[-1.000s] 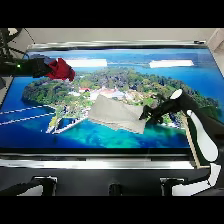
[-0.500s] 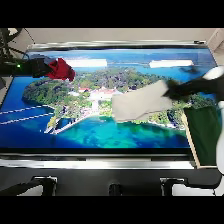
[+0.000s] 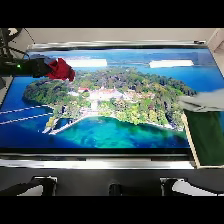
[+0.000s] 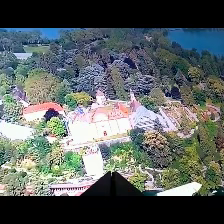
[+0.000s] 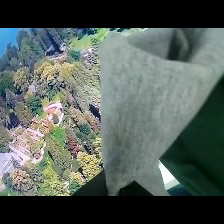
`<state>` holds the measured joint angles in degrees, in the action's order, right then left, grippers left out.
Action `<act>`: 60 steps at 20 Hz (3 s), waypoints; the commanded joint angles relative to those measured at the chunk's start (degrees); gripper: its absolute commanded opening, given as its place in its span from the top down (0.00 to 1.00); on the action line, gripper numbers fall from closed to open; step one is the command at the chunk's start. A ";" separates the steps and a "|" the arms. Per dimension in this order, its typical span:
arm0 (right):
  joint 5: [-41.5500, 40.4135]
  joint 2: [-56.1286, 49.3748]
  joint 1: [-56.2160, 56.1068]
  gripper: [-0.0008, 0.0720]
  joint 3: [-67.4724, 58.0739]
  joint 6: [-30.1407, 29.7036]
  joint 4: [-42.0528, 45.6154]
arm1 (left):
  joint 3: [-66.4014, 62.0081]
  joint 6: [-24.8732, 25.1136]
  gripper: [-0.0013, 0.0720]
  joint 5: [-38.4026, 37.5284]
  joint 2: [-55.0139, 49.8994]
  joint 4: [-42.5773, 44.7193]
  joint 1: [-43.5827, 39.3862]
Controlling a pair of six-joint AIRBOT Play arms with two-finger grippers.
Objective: Fold the shirts.
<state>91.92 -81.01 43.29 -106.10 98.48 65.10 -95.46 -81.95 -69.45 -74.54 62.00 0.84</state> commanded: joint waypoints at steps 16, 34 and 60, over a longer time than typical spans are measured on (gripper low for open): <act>11.91 8.41 14.69 0.92 28.81 -0.31 31.56 | 0.00 2.71 0.94 -0.15 -0.02 0.13 0.11; -36.20 14.21 -12.59 0.20 9.90 -7.39 16.33 | -13.44 -9.60 0.94 3.08 -1.92 48.65 -11.78; -2.69 1.16 -47.95 0.15 20.72 -2.71 18.49 | 38.25 -15.15 0.04 3.06 13.75 27.08 -13.18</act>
<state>89.10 -79.81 -4.62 -85.41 95.79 83.59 -57.30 -97.08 -66.63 -60.86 89.12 -12.36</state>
